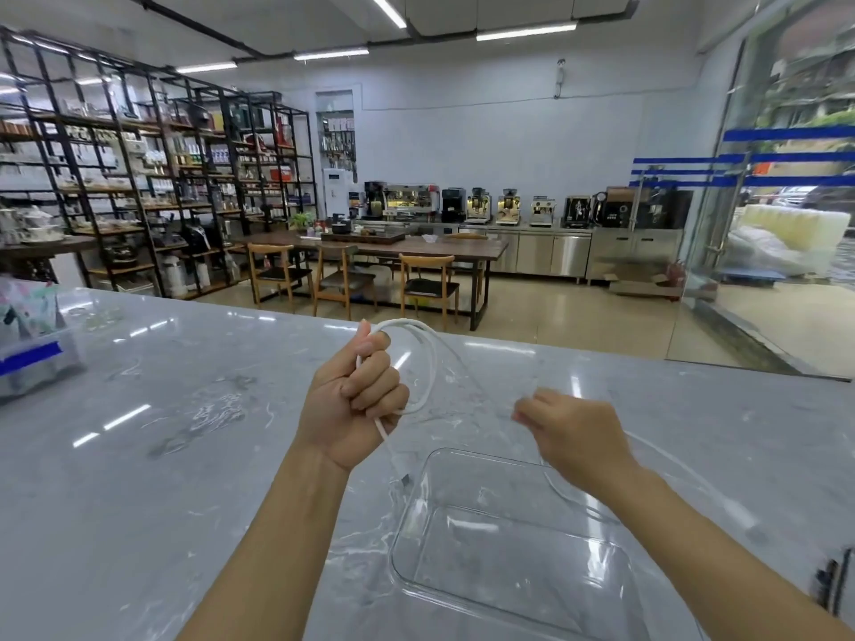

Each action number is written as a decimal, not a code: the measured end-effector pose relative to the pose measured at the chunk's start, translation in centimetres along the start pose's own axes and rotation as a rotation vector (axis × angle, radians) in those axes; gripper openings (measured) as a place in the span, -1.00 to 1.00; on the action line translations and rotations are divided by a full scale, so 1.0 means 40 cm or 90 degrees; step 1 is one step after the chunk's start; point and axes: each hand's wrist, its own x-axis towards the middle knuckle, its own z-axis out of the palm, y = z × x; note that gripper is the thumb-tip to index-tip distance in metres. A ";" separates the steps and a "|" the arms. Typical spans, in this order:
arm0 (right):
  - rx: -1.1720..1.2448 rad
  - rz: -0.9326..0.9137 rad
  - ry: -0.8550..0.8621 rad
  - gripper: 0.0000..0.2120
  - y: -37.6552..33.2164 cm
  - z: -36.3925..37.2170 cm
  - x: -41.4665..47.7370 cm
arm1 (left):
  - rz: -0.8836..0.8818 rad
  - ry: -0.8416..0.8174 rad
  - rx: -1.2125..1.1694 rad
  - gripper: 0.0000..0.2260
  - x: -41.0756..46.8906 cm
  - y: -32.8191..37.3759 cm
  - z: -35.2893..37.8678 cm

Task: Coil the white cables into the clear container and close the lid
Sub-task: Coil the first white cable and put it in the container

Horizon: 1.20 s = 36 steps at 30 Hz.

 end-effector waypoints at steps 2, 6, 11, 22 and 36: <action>-0.084 -0.146 -0.077 -0.72 -0.042 -0.016 0.003 | 0.018 0.040 0.022 -0.60 0.003 -0.007 -0.002; -0.066 -0.366 -0.125 -0.73 -0.131 -0.077 0.000 | 0.089 0.304 0.237 -0.58 0.011 -0.041 0.028; 0.118 -0.384 -0.023 -0.92 -0.181 -0.158 0.035 | 0.059 0.361 0.395 -0.63 0.021 -0.085 0.041; 0.453 0.052 -0.092 -0.79 -0.114 -0.175 0.079 | -0.175 0.269 0.482 -0.64 0.012 -0.128 0.061; 0.603 0.220 -0.218 -0.87 -0.067 -0.149 0.030 | -0.045 0.444 0.419 -0.60 0.012 -0.127 0.065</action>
